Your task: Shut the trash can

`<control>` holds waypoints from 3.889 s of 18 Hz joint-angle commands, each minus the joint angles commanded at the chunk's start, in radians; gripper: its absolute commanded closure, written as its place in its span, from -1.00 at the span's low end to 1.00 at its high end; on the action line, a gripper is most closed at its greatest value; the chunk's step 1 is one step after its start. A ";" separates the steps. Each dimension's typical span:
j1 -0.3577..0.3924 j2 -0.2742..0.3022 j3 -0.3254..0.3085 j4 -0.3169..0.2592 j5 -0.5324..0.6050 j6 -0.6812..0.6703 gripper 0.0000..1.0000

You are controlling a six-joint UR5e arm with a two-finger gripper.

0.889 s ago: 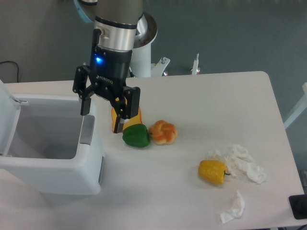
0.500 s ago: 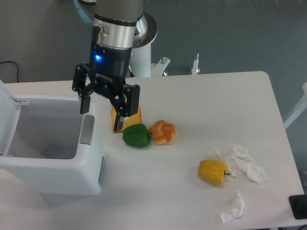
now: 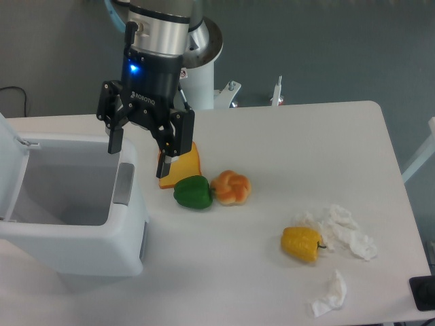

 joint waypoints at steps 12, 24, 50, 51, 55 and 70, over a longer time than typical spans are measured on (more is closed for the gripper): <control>-0.060 0.044 0.032 0.002 -0.294 -0.483 -1.00; -0.178 0.118 0.032 0.000 -0.509 -0.571 -1.00; -0.307 -0.017 0.040 0.002 -0.709 -0.589 -1.00; -0.307 -0.020 0.040 0.002 -0.706 -0.588 -1.00; -0.307 -0.035 0.041 0.003 -0.698 -0.585 -1.00; -0.302 -0.028 0.034 0.003 -0.583 -0.529 -1.00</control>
